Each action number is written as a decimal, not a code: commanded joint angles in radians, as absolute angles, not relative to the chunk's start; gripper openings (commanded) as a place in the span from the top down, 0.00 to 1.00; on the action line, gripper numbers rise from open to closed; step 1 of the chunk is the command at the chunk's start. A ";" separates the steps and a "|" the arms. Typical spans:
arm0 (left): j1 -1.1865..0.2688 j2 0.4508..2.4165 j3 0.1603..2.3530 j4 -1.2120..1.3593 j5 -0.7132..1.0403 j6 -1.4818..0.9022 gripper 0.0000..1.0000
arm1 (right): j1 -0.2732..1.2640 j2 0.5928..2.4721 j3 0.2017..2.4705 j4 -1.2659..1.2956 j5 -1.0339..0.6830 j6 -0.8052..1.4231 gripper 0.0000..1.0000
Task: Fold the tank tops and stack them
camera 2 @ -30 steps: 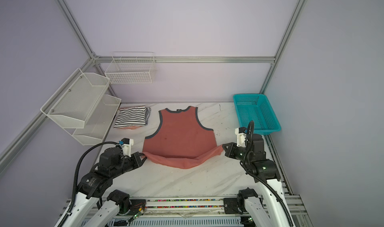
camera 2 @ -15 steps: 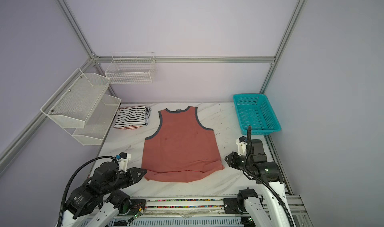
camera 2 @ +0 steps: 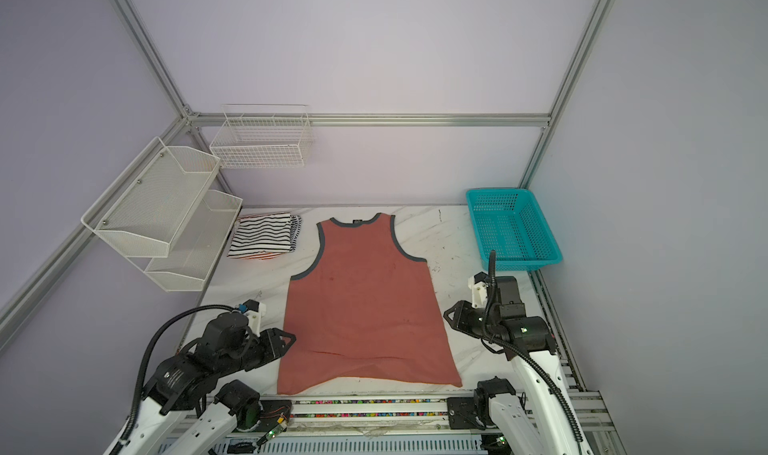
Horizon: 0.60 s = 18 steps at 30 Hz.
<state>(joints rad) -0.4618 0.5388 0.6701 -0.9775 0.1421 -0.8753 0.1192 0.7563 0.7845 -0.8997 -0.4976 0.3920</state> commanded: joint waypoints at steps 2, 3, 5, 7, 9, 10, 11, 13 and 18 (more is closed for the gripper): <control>-0.466 0.846 0.830 -0.640 0.073 -0.714 0.60 | 0.139 0.811 0.718 -0.646 -0.574 0.476 0.66; -0.464 0.938 0.876 -0.625 0.060 -0.683 0.60 | 0.151 0.834 0.713 -0.614 -0.566 0.482 0.66; -0.458 1.110 0.980 -0.626 0.045 -0.638 0.60 | 0.193 0.886 0.713 -0.560 -0.533 0.494 0.66; -0.447 1.267 1.086 -0.649 0.026 -0.605 0.61 | 0.263 0.954 0.713 -0.500 -0.497 0.518 0.66; -0.426 1.418 1.205 -0.666 0.052 -0.549 0.62 | 0.356 1.054 0.713 -0.425 -0.458 0.545 0.66; -0.415 1.485 1.245 -0.667 0.074 -0.533 0.62 | 0.396 1.103 0.716 -0.392 -0.445 0.556 0.65; -0.402 1.545 1.297 -0.666 0.100 -0.517 0.62 | 0.433 1.170 0.721 -0.359 -0.433 0.560 0.65; -0.380 1.643 1.378 -0.664 0.134 -0.490 0.63 | 0.480 1.300 0.749 -0.336 -0.406 0.542 0.63; -0.318 1.864 1.563 -0.669 0.268 -0.442 0.65 | 0.497 1.551 0.838 -0.319 -0.329 0.500 0.61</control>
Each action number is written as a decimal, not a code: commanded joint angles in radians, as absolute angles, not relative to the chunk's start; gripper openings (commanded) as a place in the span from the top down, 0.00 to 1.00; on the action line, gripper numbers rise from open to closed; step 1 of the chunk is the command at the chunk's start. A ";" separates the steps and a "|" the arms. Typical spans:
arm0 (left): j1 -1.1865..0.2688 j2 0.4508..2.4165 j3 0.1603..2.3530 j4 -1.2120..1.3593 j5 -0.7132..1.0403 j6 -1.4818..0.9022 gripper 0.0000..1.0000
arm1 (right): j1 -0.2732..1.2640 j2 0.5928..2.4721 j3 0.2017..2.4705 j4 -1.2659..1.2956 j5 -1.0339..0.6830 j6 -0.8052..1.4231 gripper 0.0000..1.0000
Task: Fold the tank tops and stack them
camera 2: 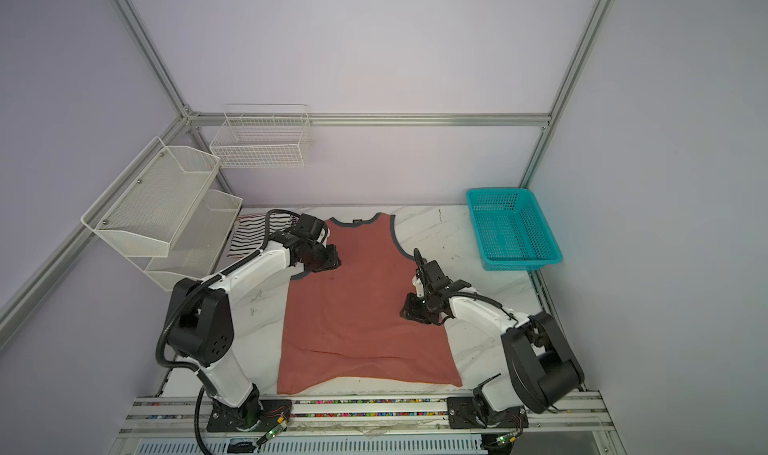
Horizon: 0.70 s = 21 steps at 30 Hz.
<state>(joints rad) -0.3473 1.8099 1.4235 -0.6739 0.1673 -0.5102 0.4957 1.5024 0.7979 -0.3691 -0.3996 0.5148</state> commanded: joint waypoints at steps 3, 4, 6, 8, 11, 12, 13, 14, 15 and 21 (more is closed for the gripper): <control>-0.303 1.949 1.631 -0.673 0.292 -0.429 0.66 | 0.497 1.603 0.863 -0.306 -0.328 0.495 0.61; -0.300 1.969 1.642 -0.675 0.292 -0.424 0.66 | 0.498 1.618 0.867 -0.309 -0.324 0.490 0.61; -0.295 2.003 1.650 -0.674 0.293 -0.418 0.66 | 0.498 1.651 0.874 -0.320 -0.316 0.482 0.61; -0.293 2.031 1.643 -0.675 0.288 -0.413 0.66 | 0.498 1.687 0.877 -0.328 -0.300 0.477 0.61; -0.284 2.059 1.608 -0.668 0.270 -0.415 0.67 | 0.496 1.733 0.888 -0.344 -0.264 0.490 0.60; -0.281 2.063 1.589 -0.662 0.265 -0.419 0.67 | 0.493 1.749 0.895 -0.355 -0.246 0.490 0.59; -0.275 2.068 1.572 -0.654 0.266 -0.423 0.67 | 0.490 1.763 0.903 -0.367 -0.230 0.491 0.59; -0.269 2.069 1.551 -0.644 0.268 -0.429 0.68 | 0.484 1.775 0.909 -0.376 -0.215 0.490 0.59; -0.262 2.072 1.528 -0.634 0.270 -0.435 0.68 | 0.476 1.784 0.915 -0.380 -0.206 0.486 0.59; -0.234 2.061 1.407 -0.575 0.266 -0.460 0.68 | 0.419 1.820 0.957 -0.421 -0.172 0.454 0.58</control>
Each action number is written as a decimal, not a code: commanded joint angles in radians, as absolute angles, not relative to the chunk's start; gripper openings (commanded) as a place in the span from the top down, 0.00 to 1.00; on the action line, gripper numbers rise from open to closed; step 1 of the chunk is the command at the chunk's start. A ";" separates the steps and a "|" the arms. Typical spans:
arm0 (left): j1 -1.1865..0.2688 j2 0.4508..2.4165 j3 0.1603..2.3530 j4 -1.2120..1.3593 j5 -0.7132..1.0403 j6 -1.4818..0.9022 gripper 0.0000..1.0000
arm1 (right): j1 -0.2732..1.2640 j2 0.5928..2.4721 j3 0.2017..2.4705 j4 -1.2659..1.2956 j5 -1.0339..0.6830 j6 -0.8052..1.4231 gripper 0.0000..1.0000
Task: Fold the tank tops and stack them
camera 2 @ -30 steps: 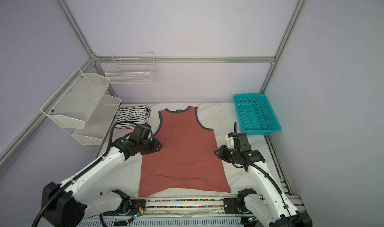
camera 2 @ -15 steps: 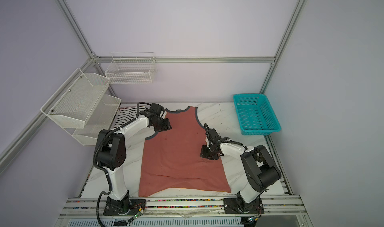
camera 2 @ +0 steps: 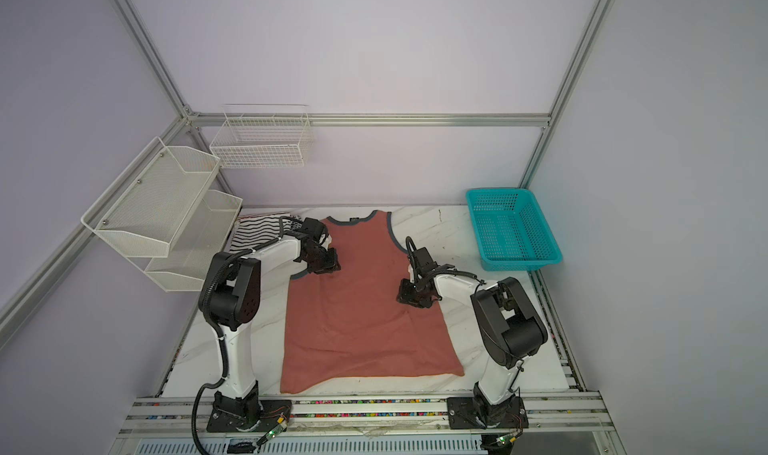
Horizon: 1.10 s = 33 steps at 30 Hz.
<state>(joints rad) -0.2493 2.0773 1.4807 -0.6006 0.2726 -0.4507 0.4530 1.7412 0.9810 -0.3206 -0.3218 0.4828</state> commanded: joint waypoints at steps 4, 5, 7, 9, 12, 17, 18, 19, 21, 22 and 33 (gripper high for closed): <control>-0.221 2.043 1.331 -0.556 0.258 -0.493 0.68 | 0.381 1.848 1.015 -0.467 -0.120 0.423 0.58; -0.219 2.033 1.305 -0.551 0.257 -0.505 0.69 | 0.369 1.860 1.032 -0.470 -0.117 0.413 0.58; -0.219 2.008 1.250 -0.534 0.262 -0.531 0.69 | 0.343 1.893 1.071 -0.478 -0.111 0.393 0.58; -0.219 1.976 1.175 -0.511 0.278 -0.569 0.69 | 0.327 1.941 1.125 -0.497 -0.095 0.366 0.58; -0.222 1.922 1.053 -0.454 0.329 -0.642 0.69 | 0.303 2.033 1.232 -0.517 -0.077 0.332 0.58; -0.244 1.822 0.809 -0.313 0.402 -0.787 0.69 | 0.297 2.220 1.501 -0.583 -0.072 0.282 0.59; -0.250 1.803 0.771 -0.290 0.409 -0.815 0.69 | 0.297 2.255 1.561 -0.599 -0.075 0.261 0.59; -0.258 1.783 0.728 -0.262 0.419 -0.846 0.69 | 0.297 2.299 1.629 -0.621 -0.076 0.242 0.59; -0.277 1.746 0.658 -0.214 0.437 -0.907 0.69 | 0.297 2.378 1.764 -0.666 -0.071 0.230 0.60; -0.292 1.724 0.627 -0.193 0.444 -0.940 0.69 | 0.297 2.421 1.834 -0.687 -0.074 0.221 0.60; -0.456 1.523 0.592 -0.249 0.351 -1.110 0.68 | 0.334 2.699 2.355 -0.825 -0.165 0.175 0.59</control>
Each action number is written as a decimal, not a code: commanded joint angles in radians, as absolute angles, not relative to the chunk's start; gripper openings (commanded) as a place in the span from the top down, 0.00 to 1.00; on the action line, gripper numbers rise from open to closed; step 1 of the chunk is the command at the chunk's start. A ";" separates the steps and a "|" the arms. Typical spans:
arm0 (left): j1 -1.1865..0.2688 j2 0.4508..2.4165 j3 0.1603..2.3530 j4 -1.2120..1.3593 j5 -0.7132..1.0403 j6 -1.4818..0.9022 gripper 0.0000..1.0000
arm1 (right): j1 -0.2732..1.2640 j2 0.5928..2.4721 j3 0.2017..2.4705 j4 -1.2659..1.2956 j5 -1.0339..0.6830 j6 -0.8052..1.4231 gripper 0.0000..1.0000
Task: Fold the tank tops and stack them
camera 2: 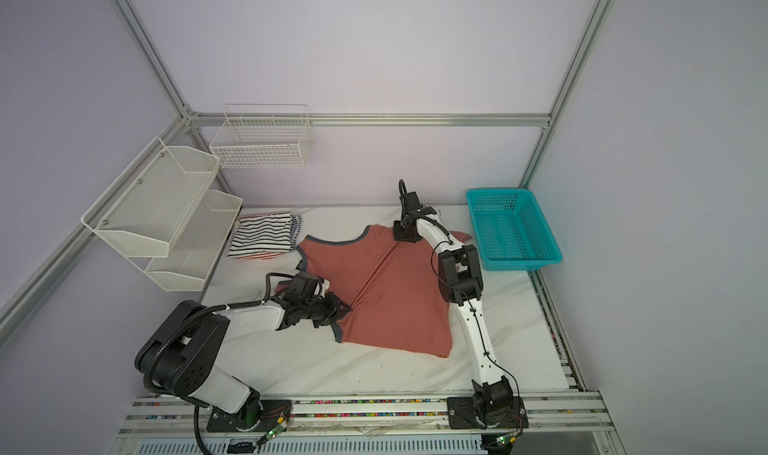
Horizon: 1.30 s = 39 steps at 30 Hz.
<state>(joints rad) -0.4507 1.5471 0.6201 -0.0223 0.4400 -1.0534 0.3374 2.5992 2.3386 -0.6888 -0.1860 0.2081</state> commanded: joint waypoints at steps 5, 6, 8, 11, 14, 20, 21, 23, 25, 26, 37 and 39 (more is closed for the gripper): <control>-0.449 1.467 0.862 -0.517 0.150 -0.988 0.67 | 0.344 2.511 2.190 -0.697 -0.191 0.162 0.48; -0.449 1.468 0.926 -0.536 0.136 -0.967 0.66 | 0.344 2.443 2.142 -0.666 -0.191 0.163 0.47; -0.452 1.489 1.051 -0.549 0.133 -0.919 0.66 | 0.344 2.308 2.028 -0.613 -0.160 0.164 0.42; -0.453 1.573 1.216 -0.557 0.164 -0.846 0.66 | 0.342 2.122 1.863 -0.565 -0.115 0.173 0.39; -0.456 1.696 1.371 -0.580 0.207 -0.775 0.66 | 0.340 1.966 1.702 -0.561 -0.072 0.194 0.37; -0.454 1.937 1.536 -0.613 0.243 -0.697 0.68 | 0.291 1.766 1.418 -0.575 -0.011 0.280 0.44; -0.453 1.966 1.549 -0.612 0.248 -0.694 0.68 | 0.279 1.738 1.380 -0.571 -0.010 0.284 0.46; -0.446 2.022 1.573 -0.611 0.263 -0.688 0.69 | 0.249 1.680 1.307 -0.570 -0.001 0.295 0.48; -0.440 2.057 1.582 -0.604 0.261 -0.687 0.69 | 0.227 1.638 1.265 -0.578 0.004 0.309 0.48; -0.437 2.069 1.584 -0.598 0.260 -0.687 0.69 | 0.215 1.615 1.244 -0.580 0.004 0.311 0.48; -0.347 2.111 1.514 -0.544 0.219 -0.708 0.71 | 0.115 1.558 1.066 -0.574 -0.020 0.314 0.42; -0.322 2.118 1.495 -0.536 0.219 -0.713 0.71 | 0.104 1.575 1.056 -0.563 -0.027 0.304 0.40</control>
